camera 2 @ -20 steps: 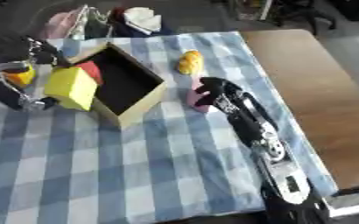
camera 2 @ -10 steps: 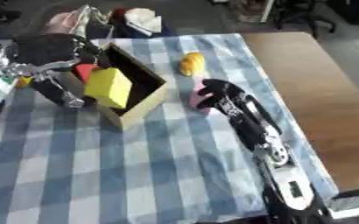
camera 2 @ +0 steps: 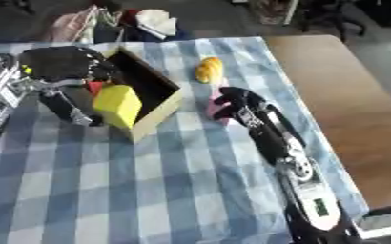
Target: Pick up objects on the table and place them in the box.
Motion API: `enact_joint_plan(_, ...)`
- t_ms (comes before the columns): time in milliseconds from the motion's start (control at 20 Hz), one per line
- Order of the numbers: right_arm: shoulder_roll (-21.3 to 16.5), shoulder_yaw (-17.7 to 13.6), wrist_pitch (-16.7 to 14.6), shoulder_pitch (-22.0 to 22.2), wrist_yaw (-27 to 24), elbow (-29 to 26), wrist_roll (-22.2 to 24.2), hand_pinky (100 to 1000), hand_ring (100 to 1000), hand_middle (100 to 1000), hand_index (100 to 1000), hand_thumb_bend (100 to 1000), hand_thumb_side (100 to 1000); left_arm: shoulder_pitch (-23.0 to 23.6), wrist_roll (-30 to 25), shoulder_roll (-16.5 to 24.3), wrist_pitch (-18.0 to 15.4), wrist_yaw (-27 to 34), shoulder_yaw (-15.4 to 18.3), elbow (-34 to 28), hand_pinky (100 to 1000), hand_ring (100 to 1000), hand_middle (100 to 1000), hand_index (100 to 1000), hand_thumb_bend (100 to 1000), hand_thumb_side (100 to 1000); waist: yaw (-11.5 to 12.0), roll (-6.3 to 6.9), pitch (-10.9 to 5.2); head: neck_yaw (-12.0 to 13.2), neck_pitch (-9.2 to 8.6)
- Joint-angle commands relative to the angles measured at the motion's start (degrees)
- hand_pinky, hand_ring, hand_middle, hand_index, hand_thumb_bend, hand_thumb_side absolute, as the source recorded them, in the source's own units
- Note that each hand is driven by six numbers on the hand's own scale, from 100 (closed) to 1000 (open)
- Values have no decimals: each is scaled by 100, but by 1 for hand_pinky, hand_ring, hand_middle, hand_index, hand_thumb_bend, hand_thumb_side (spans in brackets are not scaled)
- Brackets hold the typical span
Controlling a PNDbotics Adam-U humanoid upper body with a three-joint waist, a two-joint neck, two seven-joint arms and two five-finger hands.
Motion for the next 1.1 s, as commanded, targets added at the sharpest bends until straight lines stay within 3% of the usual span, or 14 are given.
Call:
enact_joint_plan(50, -35, -10, -7, -93, -41, -103, 16, 768, 626, 679, 819, 100, 685, -117, 261, 48, 38, -222, 105, 10, 792, 743, 783, 899, 510, 432, -14, -75, -78, -3, -42)
enact_joint_plan(200, -32, -10, -7, -93, -41, -102, 15, 768, 626, 679, 819, 100, 685, -126, 509, 57, 152, -266, 157, 20, 791, 740, 784, 904, 510, 411, -17, -75, -80, -5, -45)
enact_joint_plan(250, -31, -9, -7, -94, -41, -102, 16, 768, 626, 679, 819, 100, 684, -128, 592, 62, 201, -267, 174, 20, 791, 738, 786, 907, 454, 405, -18, -75, -80, -8, -47)
enact_joint_plan(300, -30, -9, -6, -94, -41, -101, 16, 768, 626, 679, 819, 100, 685, -132, 685, 66, 262, -252, 196, 15, 791, 737, 785, 909, 498, 382, -17, -75, -80, -12, -49)
enact_joint_plan(650, -25, -2, -4, -96, -42, -98, 23, 768, 626, 679, 819, 100, 686, -169, 1229, 95, 687, -89, 254, -32, 789, 729, 783, 913, 476, 327, -23, -77, -83, -22, -58)
enact_joint_plan(900, -28, -13, -1, -96, -37, -95, 14, 768, 626, 679, 819, 100, 686, -147, 1193, 230, 742, 52, 298, 56, 787, 718, 774, 907, 399, 308, -6, -67, -84, -65, -76)
enact_joint_plan(1000, -35, -22, -2, -96, -32, -93, 5, 768, 626, 679, 819, 100, 687, -150, 1035, 386, 744, 266, 361, 150, 783, 706, 764, 902, 330, 290, 11, -57, -81, -94, -81)
enact_joint_plan(1100, -44, -28, -1, -95, -27, -90, -2, 768, 626, 679, 819, 100, 688, -174, 831, 588, 791, 563, 471, 230, 783, 701, 760, 897, 318, 284, 31, -44, -76, -131, -86)
